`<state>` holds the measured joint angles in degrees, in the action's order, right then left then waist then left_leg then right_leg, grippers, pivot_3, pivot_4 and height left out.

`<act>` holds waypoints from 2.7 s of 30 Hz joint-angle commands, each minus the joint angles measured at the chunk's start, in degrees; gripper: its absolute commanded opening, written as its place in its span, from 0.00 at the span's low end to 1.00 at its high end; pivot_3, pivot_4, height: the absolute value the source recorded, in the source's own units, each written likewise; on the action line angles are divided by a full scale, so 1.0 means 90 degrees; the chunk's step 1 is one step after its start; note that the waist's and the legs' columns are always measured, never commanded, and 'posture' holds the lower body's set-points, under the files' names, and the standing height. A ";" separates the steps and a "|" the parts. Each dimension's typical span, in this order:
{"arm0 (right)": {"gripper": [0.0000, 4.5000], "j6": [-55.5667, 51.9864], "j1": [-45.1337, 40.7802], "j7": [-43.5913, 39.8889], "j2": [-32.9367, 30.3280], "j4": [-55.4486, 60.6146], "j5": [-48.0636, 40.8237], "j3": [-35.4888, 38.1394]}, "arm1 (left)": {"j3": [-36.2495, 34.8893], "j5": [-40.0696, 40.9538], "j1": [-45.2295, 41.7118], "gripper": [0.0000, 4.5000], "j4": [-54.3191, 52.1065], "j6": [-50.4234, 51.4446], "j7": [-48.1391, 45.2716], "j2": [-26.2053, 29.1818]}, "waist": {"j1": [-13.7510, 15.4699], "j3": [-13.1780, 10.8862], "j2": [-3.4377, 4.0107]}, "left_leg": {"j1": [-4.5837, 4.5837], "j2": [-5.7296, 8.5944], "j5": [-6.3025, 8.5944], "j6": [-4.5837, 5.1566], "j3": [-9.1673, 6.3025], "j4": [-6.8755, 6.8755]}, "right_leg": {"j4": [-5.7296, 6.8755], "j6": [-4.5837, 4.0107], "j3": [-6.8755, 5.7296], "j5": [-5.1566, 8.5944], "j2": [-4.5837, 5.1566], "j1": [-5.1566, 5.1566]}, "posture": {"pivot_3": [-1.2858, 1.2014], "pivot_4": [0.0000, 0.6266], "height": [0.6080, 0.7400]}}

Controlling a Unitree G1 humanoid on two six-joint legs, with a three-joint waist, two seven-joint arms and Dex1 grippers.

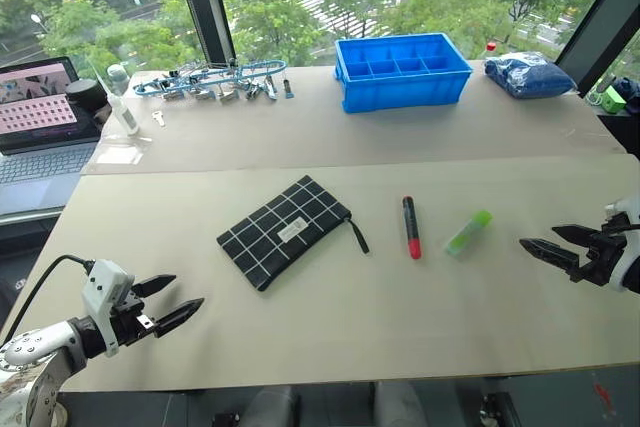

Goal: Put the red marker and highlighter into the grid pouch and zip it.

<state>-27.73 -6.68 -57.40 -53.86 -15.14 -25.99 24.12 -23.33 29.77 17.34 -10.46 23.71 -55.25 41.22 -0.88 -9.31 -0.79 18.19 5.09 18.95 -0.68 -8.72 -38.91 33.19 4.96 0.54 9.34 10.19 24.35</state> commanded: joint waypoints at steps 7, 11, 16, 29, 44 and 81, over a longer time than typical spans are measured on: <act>0.94 -0.0242 -0.0256 0.0293 0.0308 0.0460 -0.0223 0.0056 | 0.0620 0.0147 -0.0732 1.00 -0.0129 0.0378 -0.0638 0.0629 | 0.0026 -0.0003 0.0005 | -0.0001 0.0002 -0.0001 0.0000 0.0001 -0.0003 | 0.0004 0.0022 0.0003 0.0007 -0.0002 -0.0001 | 0.52 0.24 1.00; 0.67 -0.0605 -0.0673 0.0161 0.0520 0.0864 -0.0642 -0.0070 | 0.1075 -0.0594 -0.0765 1.00 -0.0120 -0.0700 -0.0812 0.0707 | -0.0045 -0.0004 0.0009 | 0.0000 -0.0002 -0.0001 -0.0002 0.0012 0.0000 | -0.0004 -0.0005 0.0014 -0.0011 -0.0005 0.0008 | 0.52 0.24 1.00; 0.28 -0.0915 -0.1335 0.0090 0.0946 0.1588 -0.0914 -0.0766 | 0.1367 -0.0883 -0.1117 1.00 -0.0096 -0.1426 -0.0930 0.0644 | -0.0018 -0.0005 0.0007 | 0.0001 -0.0004 0.0002 0.0001 0.0014 0.0000 | -0.0008 -0.0005 0.0015 -0.0012 -0.0006 0.0011 | 0.52 0.24 1.00; 0.00 0.0143 -0.3116 0.0460 0.2825 0.1254 0.1047 -0.4015 | 0.2075 -0.1896 -0.1498 1.00 0.0633 -0.2996 -0.1010 0.0659 | -0.0019 -0.0004 0.0006 | 0.0056 -0.0002 -0.0030 -0.0057 0.0015 0.0000 | 0.0002 -0.0019 0.0016 -0.0023 -0.0006 0.0103 | 0.52 0.24 1.00; 0.00 0.1594 -0.4080 0.0519 0.3635 -0.0489 0.2908 -0.5336 | 0.2385 -0.2311 -0.1418 1.00 0.0892 -0.3958 -0.0449 0.0179 | -0.0005 -0.0001 0.0010 | 0.0074 0.0003 -0.0032 -0.0060 0.0013 -0.0004 | 0.0004 -0.0015 0.0011 -0.0042 -0.0006 0.0109 | 0.52 0.24 1.00; 0.00 0.2508 -0.4137 0.1700 0.4033 -0.1373 0.4033 -0.5136 | 0.3762 -0.4193 -0.3624 0.38 0.4773 -0.7877 0.1742 -0.0619 | 0.0008 0.0069 0.0075 | -0.0066 -0.0002 -0.0049 -0.0049 0.0012 0.0001 | 0.0052 0.0005 0.0015 -0.0048 -0.0012 -0.0001 | 0.52 0.24 1.00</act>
<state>-5.64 -44.03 -41.96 -17.48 -29.18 10.16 -23.15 9.36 -7.46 -16.13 30.20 -47.83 -38.38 35.29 -0.81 -8.69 -0.12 17.59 5.07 18.51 -1.12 -8.62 -38.89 33.65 5.01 0.68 8.91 10.08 24.34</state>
